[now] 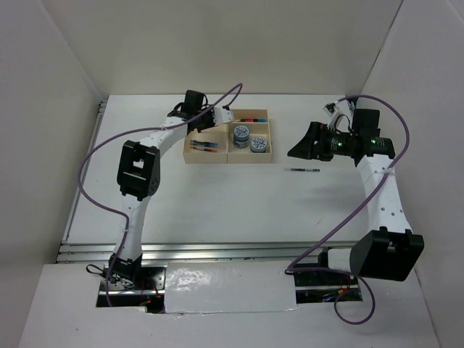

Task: Sort the stationery into containers
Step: Place the pen in the storage box.

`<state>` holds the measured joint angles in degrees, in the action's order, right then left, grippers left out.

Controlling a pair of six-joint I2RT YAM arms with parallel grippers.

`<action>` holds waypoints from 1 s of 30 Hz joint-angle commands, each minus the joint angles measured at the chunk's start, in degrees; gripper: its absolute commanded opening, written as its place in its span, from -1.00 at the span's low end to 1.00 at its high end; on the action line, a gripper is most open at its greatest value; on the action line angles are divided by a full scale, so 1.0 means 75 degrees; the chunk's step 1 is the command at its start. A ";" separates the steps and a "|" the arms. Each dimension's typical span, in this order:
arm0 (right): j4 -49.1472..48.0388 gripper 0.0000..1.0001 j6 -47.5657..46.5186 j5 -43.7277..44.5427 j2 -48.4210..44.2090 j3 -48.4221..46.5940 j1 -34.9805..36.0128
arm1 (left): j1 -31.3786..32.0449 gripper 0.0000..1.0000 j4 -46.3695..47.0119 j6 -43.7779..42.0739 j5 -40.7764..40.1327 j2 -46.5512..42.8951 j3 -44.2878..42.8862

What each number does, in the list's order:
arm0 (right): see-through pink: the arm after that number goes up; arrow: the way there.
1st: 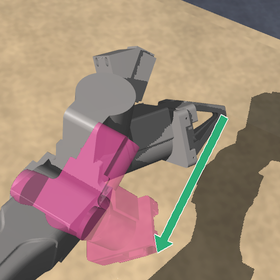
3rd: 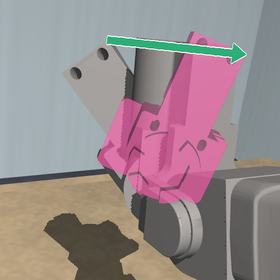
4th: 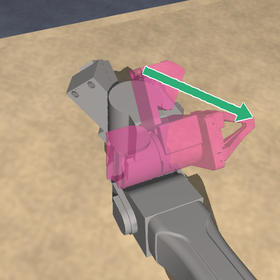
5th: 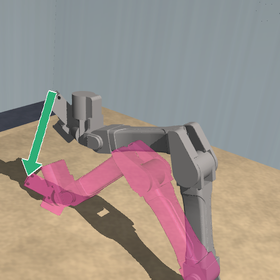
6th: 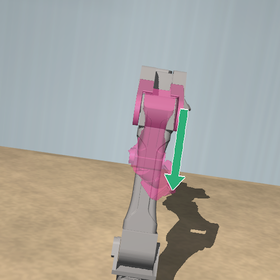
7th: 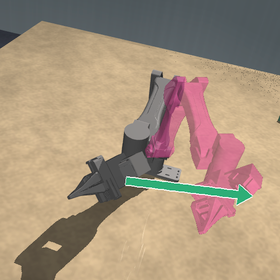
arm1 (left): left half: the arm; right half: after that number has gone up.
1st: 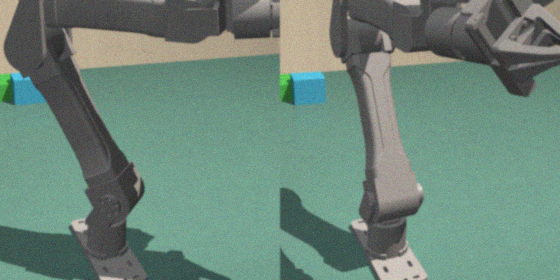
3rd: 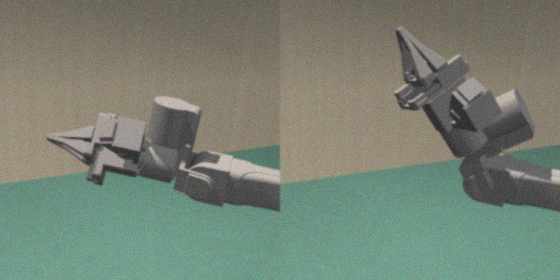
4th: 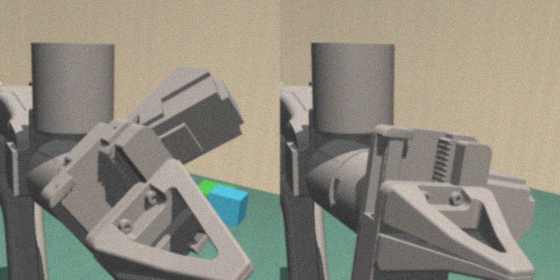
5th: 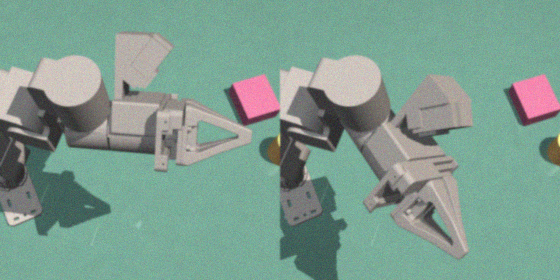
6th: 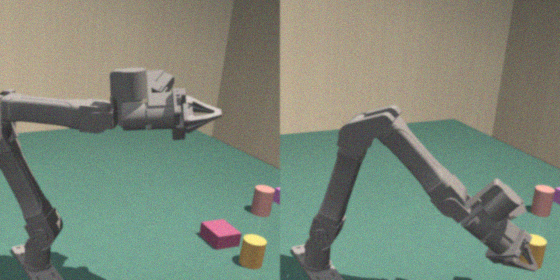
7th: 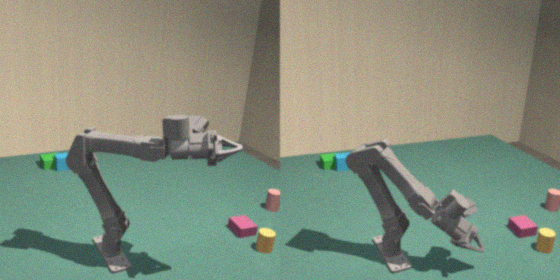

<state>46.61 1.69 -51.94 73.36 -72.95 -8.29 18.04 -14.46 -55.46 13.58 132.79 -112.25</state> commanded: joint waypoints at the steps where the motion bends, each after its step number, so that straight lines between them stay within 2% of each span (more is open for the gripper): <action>1: 0.0231 0.86 -0.0109 -0.0223 0.0074 0.0000 -0.0066 | 0.0102 -0.74 -0.0169 -0.0362 -0.0275 0.0305 -0.0245; 7: 0.0242 0.86 -0.0109 -0.0246 0.0132 0.0046 -0.0054 | 0.0137 -0.66 -0.0287 -0.0247 -0.0557 0.0528 -0.0420; 11: 0.0254 0.86 -0.0109 -0.0293 0.0249 0.0070 -0.0054 | 0.0161 -0.54 -0.0357 -0.0246 -0.0627 0.0611 -0.0421; 18: 0.0500 0.86 -0.0144 -0.0165 0.0390 -0.0094 -0.0054 | 0.0184 -0.09 -0.0346 -0.0175 -0.0791 0.0693 -0.0479; 21: 0.0559 0.86 -0.0401 -0.0013 0.0367 -0.0141 -0.0054 | 0.0184 0.04 -0.0381 -0.0140 -0.0792 0.0658 -0.0479; 24: 0.0838 0.85 -0.1031 0.0455 0.0378 -0.0363 0.0016 | 0.0196 0.06 -0.0404 0.0034 -0.0652 0.0413 -0.0479; 28: 0.1237 0.73 -0.2612 0.2293 0.0588 -0.0773 0.0203 | 0.0219 0.04 -0.0381 0.0608 0.0003 -0.0243 -0.0619; 30: 0.1622 0.63 -0.3960 0.3407 0.0975 -0.1100 0.0227 | 0.0242 0.04 -0.0427 0.1065 0.0566 -0.0712 -0.0748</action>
<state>54.52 -14.00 -38.63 78.00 -77.25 -7.25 19.22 -18.61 -52.64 10.92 135.70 -113.56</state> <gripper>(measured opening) 0.829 0.524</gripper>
